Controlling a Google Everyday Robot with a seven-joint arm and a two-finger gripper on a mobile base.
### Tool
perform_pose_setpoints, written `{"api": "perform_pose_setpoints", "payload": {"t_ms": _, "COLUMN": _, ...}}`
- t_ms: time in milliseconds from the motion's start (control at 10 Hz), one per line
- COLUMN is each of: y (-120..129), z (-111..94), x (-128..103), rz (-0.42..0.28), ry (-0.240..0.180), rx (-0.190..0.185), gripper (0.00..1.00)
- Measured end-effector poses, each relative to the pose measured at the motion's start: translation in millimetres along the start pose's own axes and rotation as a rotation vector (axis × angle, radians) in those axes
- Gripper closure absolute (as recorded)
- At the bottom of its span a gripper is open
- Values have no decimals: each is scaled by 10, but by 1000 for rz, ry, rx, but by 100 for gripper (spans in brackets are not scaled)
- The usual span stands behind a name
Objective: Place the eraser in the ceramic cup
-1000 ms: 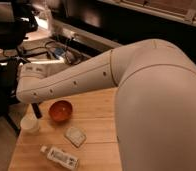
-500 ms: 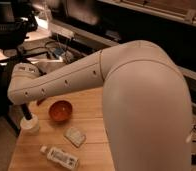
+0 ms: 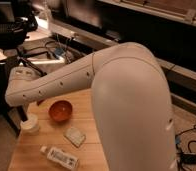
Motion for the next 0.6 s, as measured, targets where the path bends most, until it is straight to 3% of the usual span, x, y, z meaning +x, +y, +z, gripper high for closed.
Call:
{"api": "perform_pose_setpoints", "payload": {"t_ms": 300, "y": -50, "z": 105, "x": 37, "rz": 7, "ry": 12, "rx": 21, "gripper": 20}}
{"api": "perform_pose_setpoints", "payload": {"t_ms": 600, "y": -227, "z": 14, "x": -40, "rz": 26, "ry": -18, "rx": 63, "gripper": 20}}
